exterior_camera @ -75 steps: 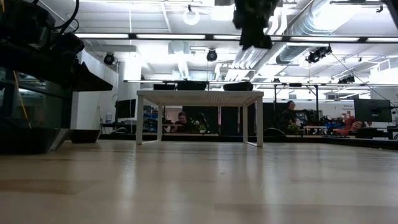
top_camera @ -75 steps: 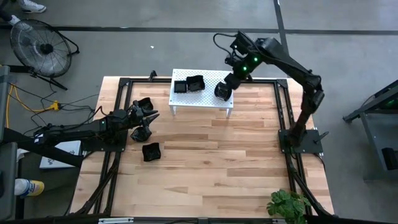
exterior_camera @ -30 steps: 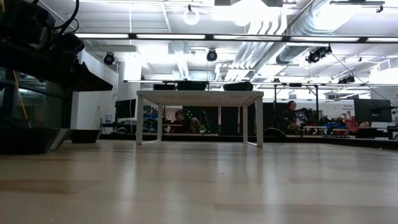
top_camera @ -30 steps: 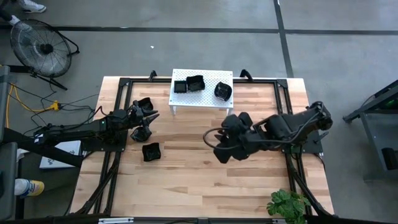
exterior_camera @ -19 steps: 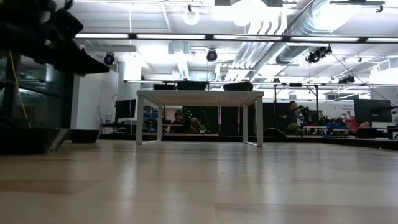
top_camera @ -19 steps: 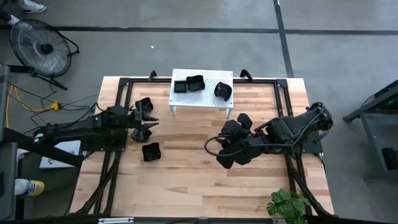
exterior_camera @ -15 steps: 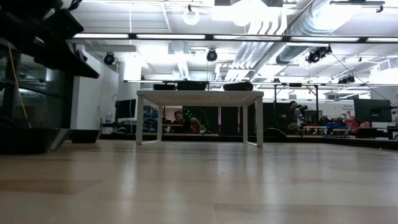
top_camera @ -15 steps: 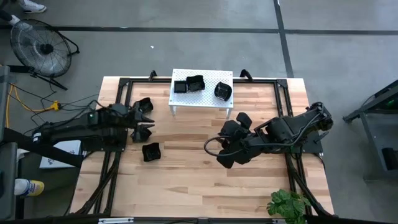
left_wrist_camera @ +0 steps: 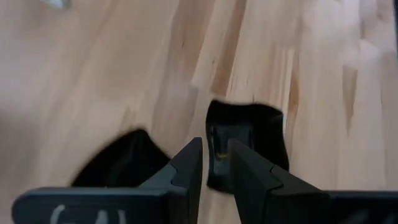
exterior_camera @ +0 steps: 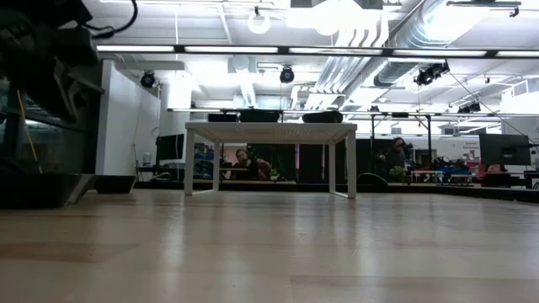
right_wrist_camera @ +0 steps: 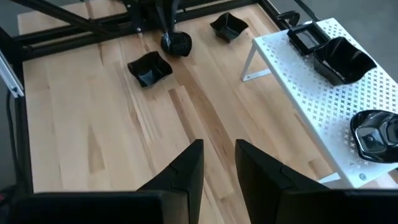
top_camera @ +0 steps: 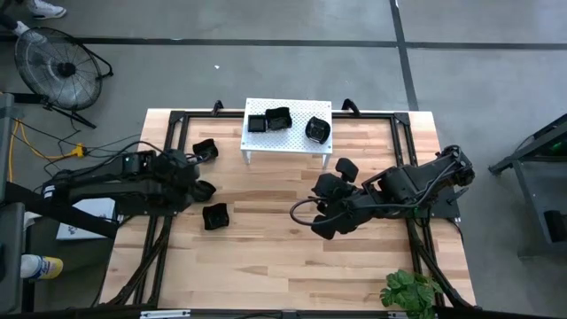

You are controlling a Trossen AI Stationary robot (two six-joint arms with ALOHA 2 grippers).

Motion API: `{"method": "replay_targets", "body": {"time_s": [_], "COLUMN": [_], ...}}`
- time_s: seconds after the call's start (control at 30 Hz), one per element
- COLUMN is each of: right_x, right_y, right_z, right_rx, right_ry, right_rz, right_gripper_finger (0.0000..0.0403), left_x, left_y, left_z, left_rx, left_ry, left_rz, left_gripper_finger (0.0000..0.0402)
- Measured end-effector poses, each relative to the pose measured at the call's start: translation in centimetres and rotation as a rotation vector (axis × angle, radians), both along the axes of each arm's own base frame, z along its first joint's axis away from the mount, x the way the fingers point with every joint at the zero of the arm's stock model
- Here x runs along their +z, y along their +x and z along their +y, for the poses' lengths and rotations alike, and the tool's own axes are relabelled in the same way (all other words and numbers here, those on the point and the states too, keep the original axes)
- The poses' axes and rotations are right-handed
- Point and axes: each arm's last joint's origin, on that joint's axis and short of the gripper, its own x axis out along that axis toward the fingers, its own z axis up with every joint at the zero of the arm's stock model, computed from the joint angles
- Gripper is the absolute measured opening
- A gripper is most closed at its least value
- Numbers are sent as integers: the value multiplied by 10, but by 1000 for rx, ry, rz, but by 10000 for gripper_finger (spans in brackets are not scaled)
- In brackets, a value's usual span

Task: Pick & Place Mini shaped plates
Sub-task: Stack the distorted square plate on top of the other distorted square plates on the shelf

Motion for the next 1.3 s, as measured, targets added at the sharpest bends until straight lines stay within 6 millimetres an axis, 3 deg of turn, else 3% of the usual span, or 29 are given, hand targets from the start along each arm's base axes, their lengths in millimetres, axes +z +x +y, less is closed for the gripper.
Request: {"method": "replay_targets", "body": {"time_s": [0.33, 0.63, 0.93, 1.07, 1.3], "right_x": [-1, -3, -3, -3, -3], "right_y": [-1, -3, -3, -3, -3], "right_z": [0, -1, -1, -1, -1], "right_rx": [1, 2, -5, -11, -7], "right_ry": [-4, -17, -9, -3, 21], "right_rz": [21, 43, 40, 38, 42], "right_gripper_finger": [87, 87, 87, 87, 87], "left_x": [0, -5, -30, -35, -33], "left_y": [0, 25, 55, 65, 71], "left_z": [0, -11, -32, -36, -35], "left_rx": [163, -74, -232, -242, -207], "left_ry": [-146, 7, 129, 162, 201], "left_rz": [18, 71, 288, 277, 229], "left_gripper_finger": [73, 73, 76, 95, 162]}}
